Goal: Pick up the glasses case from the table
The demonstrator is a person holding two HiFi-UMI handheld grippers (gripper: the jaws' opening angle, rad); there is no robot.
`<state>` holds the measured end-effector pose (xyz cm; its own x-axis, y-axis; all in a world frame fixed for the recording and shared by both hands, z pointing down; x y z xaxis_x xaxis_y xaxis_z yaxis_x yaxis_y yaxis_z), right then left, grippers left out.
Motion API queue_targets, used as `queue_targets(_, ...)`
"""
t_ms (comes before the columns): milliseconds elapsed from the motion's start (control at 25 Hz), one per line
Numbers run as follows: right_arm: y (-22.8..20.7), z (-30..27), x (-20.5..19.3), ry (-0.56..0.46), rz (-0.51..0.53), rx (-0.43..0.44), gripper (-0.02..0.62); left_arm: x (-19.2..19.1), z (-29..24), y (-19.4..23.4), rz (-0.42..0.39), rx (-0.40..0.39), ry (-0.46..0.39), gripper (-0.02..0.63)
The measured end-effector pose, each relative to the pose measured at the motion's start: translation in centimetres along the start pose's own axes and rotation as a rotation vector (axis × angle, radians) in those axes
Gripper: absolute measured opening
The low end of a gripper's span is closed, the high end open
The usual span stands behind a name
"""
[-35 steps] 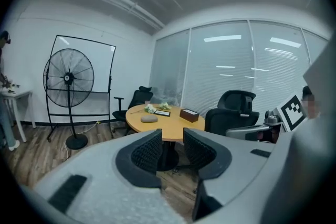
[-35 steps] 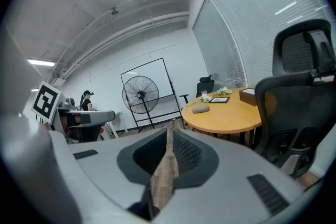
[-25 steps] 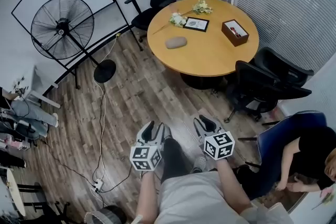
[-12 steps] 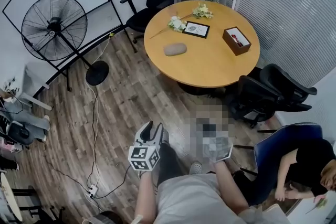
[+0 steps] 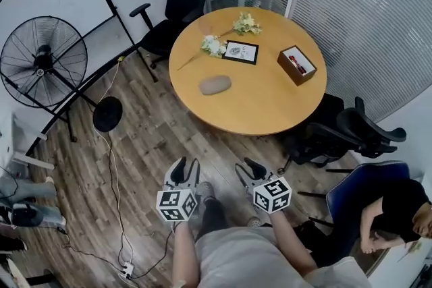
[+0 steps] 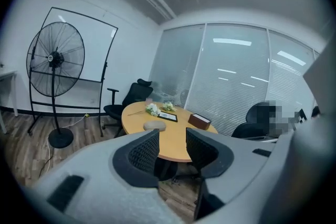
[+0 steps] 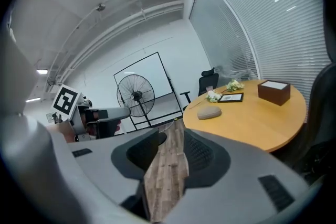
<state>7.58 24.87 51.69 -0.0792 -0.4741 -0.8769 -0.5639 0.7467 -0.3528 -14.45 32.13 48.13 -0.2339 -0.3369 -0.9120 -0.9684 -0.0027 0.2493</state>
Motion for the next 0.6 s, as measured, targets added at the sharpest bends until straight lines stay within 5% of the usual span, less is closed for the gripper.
queue_targets(600,0.8,-11.4,4.5,-0.029,-0.045,-0.178,0.166,6.4,-9.7,13.2,-0.020,-0.183,0.055,0.143)
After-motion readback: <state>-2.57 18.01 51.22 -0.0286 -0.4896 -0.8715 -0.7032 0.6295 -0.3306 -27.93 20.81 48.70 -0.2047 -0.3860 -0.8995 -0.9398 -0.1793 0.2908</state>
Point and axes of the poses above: the fingertips, and each gripper's own axes: z backward along the fingers, y to its left, x out of its top, the point moved 7 cm from there along z, backward along the fingers, and after that the axes turned 1 degree about -x, right-handed, at the moved point
